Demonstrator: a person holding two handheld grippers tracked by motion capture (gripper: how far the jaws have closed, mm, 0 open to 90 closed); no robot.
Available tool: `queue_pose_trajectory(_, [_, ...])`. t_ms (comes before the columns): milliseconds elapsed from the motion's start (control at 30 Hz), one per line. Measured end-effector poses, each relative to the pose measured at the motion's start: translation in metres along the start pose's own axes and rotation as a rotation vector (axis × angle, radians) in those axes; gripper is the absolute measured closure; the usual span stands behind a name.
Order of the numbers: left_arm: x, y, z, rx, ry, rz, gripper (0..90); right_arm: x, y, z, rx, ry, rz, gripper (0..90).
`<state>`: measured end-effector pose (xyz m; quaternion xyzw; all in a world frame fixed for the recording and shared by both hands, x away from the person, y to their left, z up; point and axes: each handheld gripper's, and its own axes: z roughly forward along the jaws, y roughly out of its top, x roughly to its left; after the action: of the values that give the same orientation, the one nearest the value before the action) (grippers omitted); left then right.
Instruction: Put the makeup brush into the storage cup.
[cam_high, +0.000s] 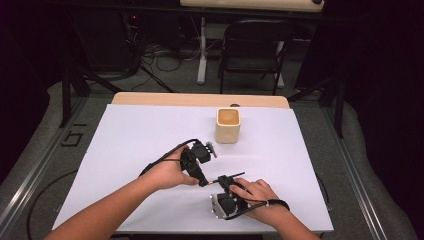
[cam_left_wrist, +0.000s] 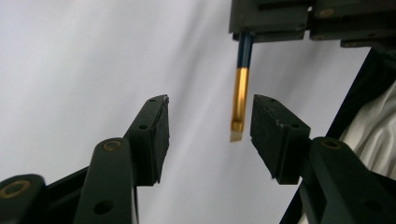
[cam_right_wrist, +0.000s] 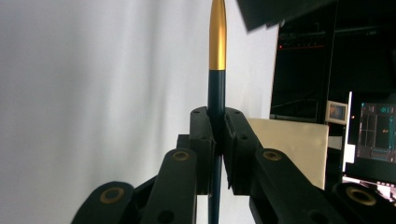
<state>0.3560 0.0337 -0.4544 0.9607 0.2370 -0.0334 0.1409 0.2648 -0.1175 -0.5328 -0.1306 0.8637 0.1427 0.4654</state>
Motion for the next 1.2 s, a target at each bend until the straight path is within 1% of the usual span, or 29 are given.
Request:
queue_pose_trajectory(33, [0.001,-0.002,-0.001,-0.006,0.001,-0.003,46.2,-0.002,0.0,-0.001,0.012,0.0,-0.001,83.2])
queue_pose_trajectory(67, [0.003,-0.004,-0.002,-0.014,0.003,-0.004,45.4,-0.002,-0.001,-0.001,0.009,0.0,0.011,83.2])
queue_pose_trajectory(100, [0.004,-0.006,-0.003,-0.021,0.008,-0.002,44.9,-0.002,-0.001,-0.002,0.026,0.0,0.028,83.2])
queue_pose_trajectory(133, [0.005,-0.008,-0.004,-0.026,0.013,-0.005,44.4,-0.004,-0.002,-0.003,0.036,0.004,0.028,83.2])
queue_pose_trajectory(200, [0.007,-0.011,-0.006,-0.033,0.012,-0.008,43.9,-0.005,-0.004,-0.001,0.017,0.003,0.056,83.2])
queue_pose_trajectory(333, [0.009,-0.017,-0.01,-0.051,0.013,-0.014,43.8,-0.007,-0.006,-0.001,0.023,0.003,0.08,83.3])
queue_pose_trajectory(367, [0.01,-0.018,-0.011,-0.053,0.015,-0.015,43.7,-0.007,-0.006,-0.001,0.025,0.006,0.096,83.2])
queue_pose_trajectory(467, [0.012,-0.021,-0.012,-0.067,0.022,-0.021,43.6,-0.01,-0.008,-0.001,0.027,0.006,0.12,83.2])
queue_pose_trajectory(500, [0.012,-0.022,-0.013,-0.074,0.022,-0.024,43.6,-0.011,-0.009,-0.001,0.02,0.002,0.128,83.2])
queue_pose_trajectory(533, [0.013,-0.023,-0.014,-0.079,0.023,-0.026,43.5,-0.013,-0.009,-0.002,0.029,0.007,0.139,83.3])
queue_pose_trajectory(567, [0.014,-0.024,-0.015,-0.08,0.023,-0.03,43.5,-0.013,-0.01,-0.001,0.005,-0.007,0.158,83.2])
queue_pose_trajectory(600, [0.015,-0.024,-0.015,-0.085,0.028,-0.034,43.5,-0.015,-0.01,-0.003,0.026,-0.001,0.156,83.2])
queue_pose_trajectory(667, [0.017,-0.026,-0.016,-0.097,0.03,-0.042,43.5,-0.016,-0.011,-0.003,0.01,-0.002,0.187,83.2])
queue_pose_trajectory(700, [0.018,-0.026,-0.016,-0.097,0.033,-0.043,43.5,-0.017,-0.012,-0.004,0.022,0.0,0.192,83.2])
queue_pose_trajectory(733, [0.018,-0.027,-0.016,-0.1,0.033,-0.048,43.5,-0.018,-0.012,-0.004,0.024,0.0,0.203,83.2])
queue_pose_trajectory(767, [0.018,-0.027,-0.015,-0.109,0.033,-0.049,43.5,-0.019,-0.013,-0.004,0.024,0.003,0.203,83.2])
queue_pose_trajectory(800, [0.019,-0.028,-0.015,-0.111,0.033,-0.052,43.5,-0.019,-0.013,-0.005,0.025,-0.005,0.223,83.2])
queue_pose_trajectory(833, [0.019,-0.028,-0.015,-0.116,0.034,-0.055,43.5,-0.021,-0.013,-0.005,0.021,0.002,0.232,83.2])
queue_pose_trajectory(933, [0.02,-0.029,-0.014,-0.132,0.037,-0.068,43.4,-0.023,-0.014,-0.006,0.024,-0.001,0.269,83.2])
queue_pose_trajectory(967, [0.02,-0.03,-0.014,-0.137,0.037,-0.073,43.1,-0.023,-0.015,-0.006,0.016,-0.007,0.283,83.2])
queue_pose_trajectory(1000, [0.021,-0.03,-0.013,-0.144,0.035,-0.078,42.5,-0.024,-0.016,-0.006,0.015,-0.001,0.288,83.2])
queue_pose_trajectory(1033, [0.021,-0.03,-0.013,-0.146,0.035,-0.079,41.9,-0.024,-0.017,-0.006,0.016,-0.01,0.306,83.2])
queue_pose_trajectory(1067, [0.021,-0.031,-0.013,-0.146,0.037,-0.083,41.4,-0.025,-0.018,-0.006,0.011,-0.006,0.312,83.2])
queue_pose_trajectory(1100, [0.021,-0.031,-0.012,-0.148,0.039,-0.085,41.0,-0.026,-0.019,-0.005,0.006,-0.007,0.313,83.2])
queue_pose_trajectory(1133, [0.022,-0.032,-0.012,-0.15,0.04,-0.087,40.5,-0.027,-0.02,-0.006,0.014,-0.001,0.326,83.2])
queue_pose_trajectory(1167, [0.022,-0.032,-0.011,-0.155,0.045,-0.089,40.0,-0.027,-0.021,-0.005,0.0,-0.008,0.344,83.2])
queue_pose_trajectory(1200, [0.023,-0.032,-0.011,-0.157,0.052,-0.097,38.8,-0.028,-0.022,-0.005,0.006,-0.006,0.348,83.2])
